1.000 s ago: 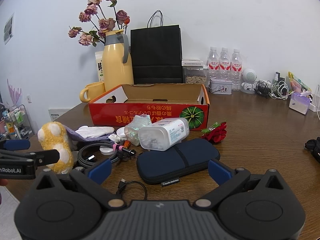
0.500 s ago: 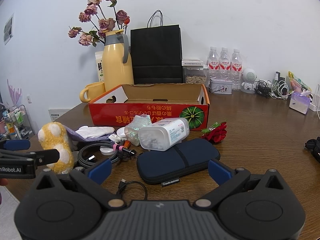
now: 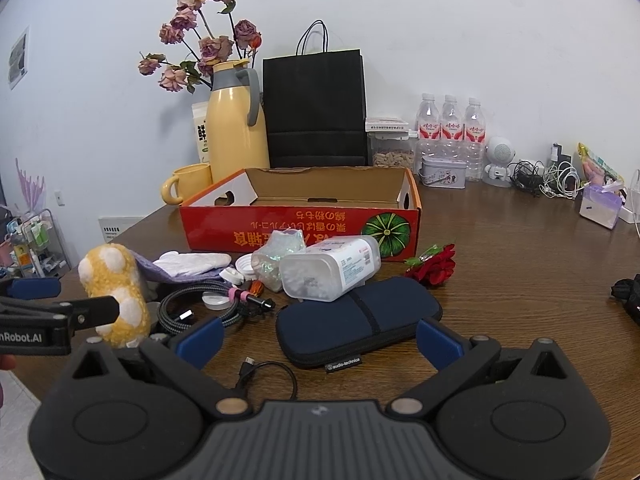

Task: Organize objects

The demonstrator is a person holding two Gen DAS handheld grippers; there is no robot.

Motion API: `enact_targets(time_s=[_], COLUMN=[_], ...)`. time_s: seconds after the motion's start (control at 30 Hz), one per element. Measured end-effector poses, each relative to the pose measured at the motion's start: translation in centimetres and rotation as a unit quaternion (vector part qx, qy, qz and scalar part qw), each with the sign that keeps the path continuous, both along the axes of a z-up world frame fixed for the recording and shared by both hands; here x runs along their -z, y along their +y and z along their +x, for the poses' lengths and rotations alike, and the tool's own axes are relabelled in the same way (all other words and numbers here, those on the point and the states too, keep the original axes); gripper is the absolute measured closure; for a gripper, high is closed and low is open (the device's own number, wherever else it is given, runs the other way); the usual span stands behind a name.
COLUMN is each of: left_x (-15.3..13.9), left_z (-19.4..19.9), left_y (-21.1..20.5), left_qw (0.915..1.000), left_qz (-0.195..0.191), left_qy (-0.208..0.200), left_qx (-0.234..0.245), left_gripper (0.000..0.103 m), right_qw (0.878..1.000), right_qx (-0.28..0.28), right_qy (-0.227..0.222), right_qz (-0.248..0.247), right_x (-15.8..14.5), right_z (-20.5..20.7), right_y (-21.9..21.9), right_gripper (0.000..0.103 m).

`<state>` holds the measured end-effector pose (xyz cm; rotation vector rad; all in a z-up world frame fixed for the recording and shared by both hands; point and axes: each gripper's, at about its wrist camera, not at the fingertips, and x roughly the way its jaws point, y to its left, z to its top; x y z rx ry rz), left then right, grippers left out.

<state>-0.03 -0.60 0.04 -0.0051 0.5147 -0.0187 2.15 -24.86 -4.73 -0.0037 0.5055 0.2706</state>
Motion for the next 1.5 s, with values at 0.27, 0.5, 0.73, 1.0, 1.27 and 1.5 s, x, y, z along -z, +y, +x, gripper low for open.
enact_targets(time_s=[0.27,0.5,0.73,1.0,1.27,1.5], left_x=[0.05,0.10,0.09,0.05,0.04,0.04], left_z=[-0.12,-0.21,-0.21,-0.21,-0.20,-0.20], left_y=[-0.09,-0.09,-0.09,-0.06,-0.06,-0.04], left_qw=[1.0000,1.0000,1.0000,1.0000,1.0000,1.0000], left_qz=[0.000,0.000,0.000,0.000,0.000,0.000], left_qy=[-0.001,-0.001,-0.001,-0.001,0.000,0.000], left_qx=[0.002,0.002,0.002,0.002,0.002,0.003], left_gripper=[0.000,0.000,0.000,0.000,0.000,0.000], right_qw=[1.000,1.000,1.000,1.000,1.000,1.000], right_qx=[0.001,0.001,0.001,0.001,0.001,0.001], right_qy=[0.000,0.001,0.001,0.001,0.001,0.001], right_qz=[0.001,0.002,0.002,0.002,0.002,0.002], right_x=[0.02,0.01,0.03,0.05,0.05,0.04], right_z=[-0.07,-0.08,-0.08,-0.09,-0.08,-0.07], right_y=[-0.02,-0.10,-0.11,-0.11,-0.12,-0.14], right_gripper=[0.000,0.000,0.000,0.000,0.000,0.000])
